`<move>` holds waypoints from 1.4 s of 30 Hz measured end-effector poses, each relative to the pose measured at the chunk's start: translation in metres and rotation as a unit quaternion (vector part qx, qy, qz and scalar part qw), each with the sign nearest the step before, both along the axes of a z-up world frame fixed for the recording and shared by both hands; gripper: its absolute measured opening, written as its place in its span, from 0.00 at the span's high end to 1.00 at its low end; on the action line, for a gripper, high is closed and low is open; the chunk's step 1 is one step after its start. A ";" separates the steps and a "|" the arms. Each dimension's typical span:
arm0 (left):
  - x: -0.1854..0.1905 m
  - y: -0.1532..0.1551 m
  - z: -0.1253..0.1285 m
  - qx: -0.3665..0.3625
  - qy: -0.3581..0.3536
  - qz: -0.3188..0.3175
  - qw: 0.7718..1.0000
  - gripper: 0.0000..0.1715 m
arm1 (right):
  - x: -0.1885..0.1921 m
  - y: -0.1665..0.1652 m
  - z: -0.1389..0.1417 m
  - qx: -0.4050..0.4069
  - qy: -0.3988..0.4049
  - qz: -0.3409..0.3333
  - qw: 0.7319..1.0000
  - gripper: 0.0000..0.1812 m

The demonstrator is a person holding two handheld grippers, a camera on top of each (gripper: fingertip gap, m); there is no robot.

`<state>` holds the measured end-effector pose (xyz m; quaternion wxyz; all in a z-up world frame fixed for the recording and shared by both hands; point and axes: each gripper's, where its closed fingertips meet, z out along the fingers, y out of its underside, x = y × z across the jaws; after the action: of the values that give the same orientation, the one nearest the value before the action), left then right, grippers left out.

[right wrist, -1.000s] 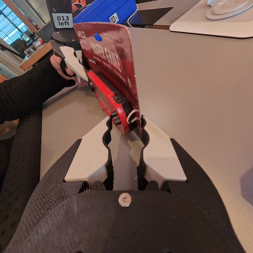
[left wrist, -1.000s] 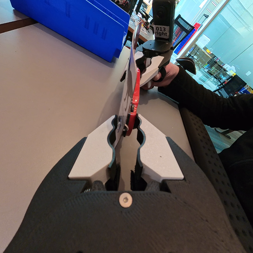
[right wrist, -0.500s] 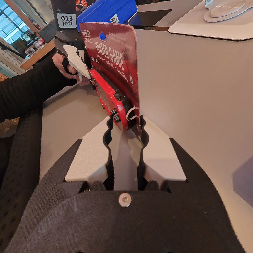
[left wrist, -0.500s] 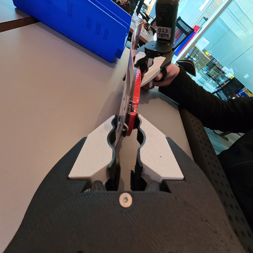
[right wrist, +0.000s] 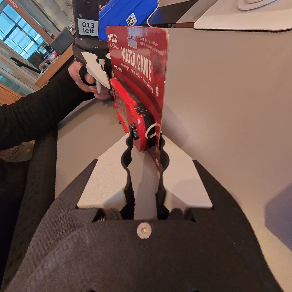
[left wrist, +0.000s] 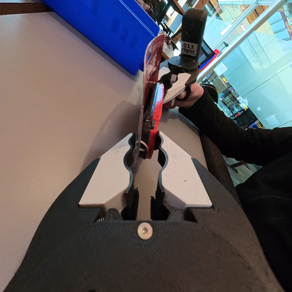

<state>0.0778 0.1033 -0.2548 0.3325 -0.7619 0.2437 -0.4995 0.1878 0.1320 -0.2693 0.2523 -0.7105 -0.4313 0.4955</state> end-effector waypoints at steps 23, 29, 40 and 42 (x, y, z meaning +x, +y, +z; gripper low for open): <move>0.001 0.001 0.000 0.000 -0.003 -0.003 1.000 0.86 | 0.001 0.002 0.002 0.006 0.007 -0.003 1.000 0.82; 0.002 0.001 0.000 0.001 -0.001 -0.003 1.000 0.86 | 0.001 0.001 0.001 0.006 0.005 0.000 1.000 0.86; 0.001 0.000 0.000 0.001 0.000 -0.003 1.000 0.86 | 0.001 0.001 0.003 0.006 0.010 -0.001 1.000 0.83; 0.002 0.000 0.000 0.002 -0.001 -0.003 1.000 0.86 | 0.002 0.001 0.003 0.011 0.009 0.000 1.000 0.82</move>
<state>0.0794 0.1036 -0.2544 0.3322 -0.7602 0.2470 -0.5008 0.1898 0.1326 -0.2665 0.2637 -0.7032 -0.4343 0.4973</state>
